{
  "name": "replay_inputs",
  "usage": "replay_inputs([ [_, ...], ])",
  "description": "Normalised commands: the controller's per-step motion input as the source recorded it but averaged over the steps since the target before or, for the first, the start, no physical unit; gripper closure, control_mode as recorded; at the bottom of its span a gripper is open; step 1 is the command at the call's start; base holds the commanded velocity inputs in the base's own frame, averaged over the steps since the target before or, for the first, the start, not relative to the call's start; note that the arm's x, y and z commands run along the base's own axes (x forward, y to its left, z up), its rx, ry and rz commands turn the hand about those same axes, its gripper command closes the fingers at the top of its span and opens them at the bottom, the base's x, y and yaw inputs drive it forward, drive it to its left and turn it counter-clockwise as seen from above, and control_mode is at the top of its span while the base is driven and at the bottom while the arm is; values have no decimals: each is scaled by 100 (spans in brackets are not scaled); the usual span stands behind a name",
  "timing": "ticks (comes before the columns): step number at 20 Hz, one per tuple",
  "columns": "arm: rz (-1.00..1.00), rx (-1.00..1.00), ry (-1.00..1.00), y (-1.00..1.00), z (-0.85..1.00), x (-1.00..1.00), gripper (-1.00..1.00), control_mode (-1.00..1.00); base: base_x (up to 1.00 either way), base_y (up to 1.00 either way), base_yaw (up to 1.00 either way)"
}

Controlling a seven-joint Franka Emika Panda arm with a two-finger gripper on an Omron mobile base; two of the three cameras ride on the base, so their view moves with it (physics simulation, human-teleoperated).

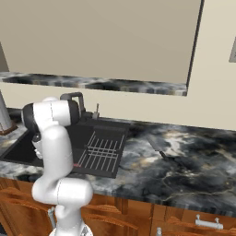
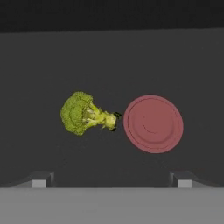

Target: Turn on the sink faucet. Then move the broccoli from the counter to the sink. Turn off the sink. Move the vegetable from the sink to the pot next to the stove. Finally move the pot to the rear left burner.

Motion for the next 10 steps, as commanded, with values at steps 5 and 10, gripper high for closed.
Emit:
replay_inputs([
  [5, 0, -5, 10, 16, 0, 30, -100, -100, 0, 0, 0],
  [10, 0, -4, 7, 17, 0, 31, -100, -100, 0, 0, 0],
])
